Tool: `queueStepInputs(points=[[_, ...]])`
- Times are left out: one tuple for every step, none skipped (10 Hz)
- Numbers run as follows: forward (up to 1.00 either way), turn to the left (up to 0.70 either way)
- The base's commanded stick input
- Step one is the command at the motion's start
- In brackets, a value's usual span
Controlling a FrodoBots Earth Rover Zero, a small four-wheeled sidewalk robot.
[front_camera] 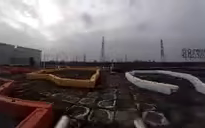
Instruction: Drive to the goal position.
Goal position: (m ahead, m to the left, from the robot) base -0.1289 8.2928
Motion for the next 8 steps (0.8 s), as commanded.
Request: queueStepInputs(points=[[0.70, 0.00], [0.70, 0.00], [0.70, 0.00], [0.70, 0.00], [0.70, 0.00], [0.70, 0.00], [0.27, 0.43], [0.00, 0.70]])
